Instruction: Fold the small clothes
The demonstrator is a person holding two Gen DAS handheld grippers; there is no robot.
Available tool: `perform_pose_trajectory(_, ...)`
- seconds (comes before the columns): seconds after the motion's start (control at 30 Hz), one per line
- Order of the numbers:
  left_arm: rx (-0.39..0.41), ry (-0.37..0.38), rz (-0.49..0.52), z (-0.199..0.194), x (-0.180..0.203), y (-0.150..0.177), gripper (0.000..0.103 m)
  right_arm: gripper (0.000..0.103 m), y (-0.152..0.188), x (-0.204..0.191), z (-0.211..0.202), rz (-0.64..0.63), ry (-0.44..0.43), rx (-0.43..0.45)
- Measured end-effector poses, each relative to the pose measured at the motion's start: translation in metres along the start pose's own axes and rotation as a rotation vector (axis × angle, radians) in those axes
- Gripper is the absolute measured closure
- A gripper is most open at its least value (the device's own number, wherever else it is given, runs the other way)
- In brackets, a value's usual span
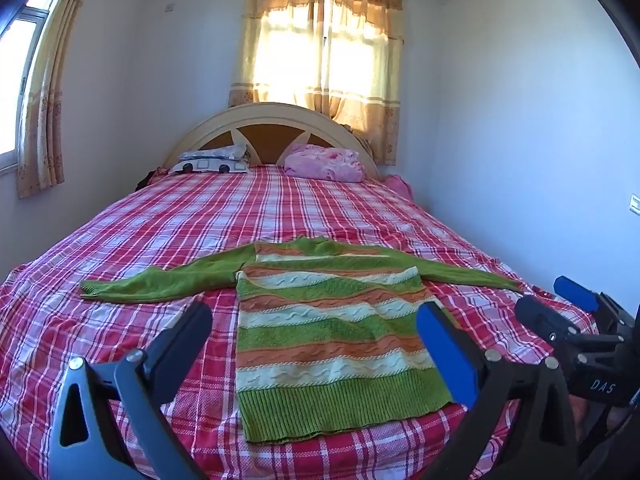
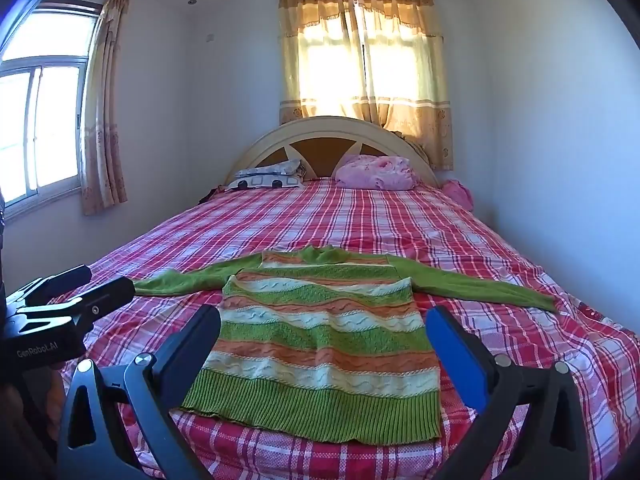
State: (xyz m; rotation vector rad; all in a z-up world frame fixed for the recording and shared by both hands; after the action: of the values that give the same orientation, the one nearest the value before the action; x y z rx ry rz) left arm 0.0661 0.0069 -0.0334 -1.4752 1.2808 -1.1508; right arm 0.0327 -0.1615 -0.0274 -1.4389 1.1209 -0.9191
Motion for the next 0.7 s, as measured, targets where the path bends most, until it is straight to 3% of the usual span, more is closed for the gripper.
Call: perform_pose_trajectory(0.7,-0.005,-0.014,-0.038,0.006,-0.011,0.001,0.0,0.001,0.007,0.003,0.004,0.001,0.005,-0.021)
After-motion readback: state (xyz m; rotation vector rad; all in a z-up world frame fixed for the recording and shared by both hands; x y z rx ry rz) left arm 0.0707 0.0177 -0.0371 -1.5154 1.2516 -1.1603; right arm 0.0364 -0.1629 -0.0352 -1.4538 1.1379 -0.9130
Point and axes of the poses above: each gripper's, at about its wrist camera, not at the fingertips, and z roughly the way its jaws point, x to its right, y to its underside, the point moved 7 cm from there along z, roughly the way its jaws point, and after that the axes turned 10 degrees about x, right-handed, at the moved point
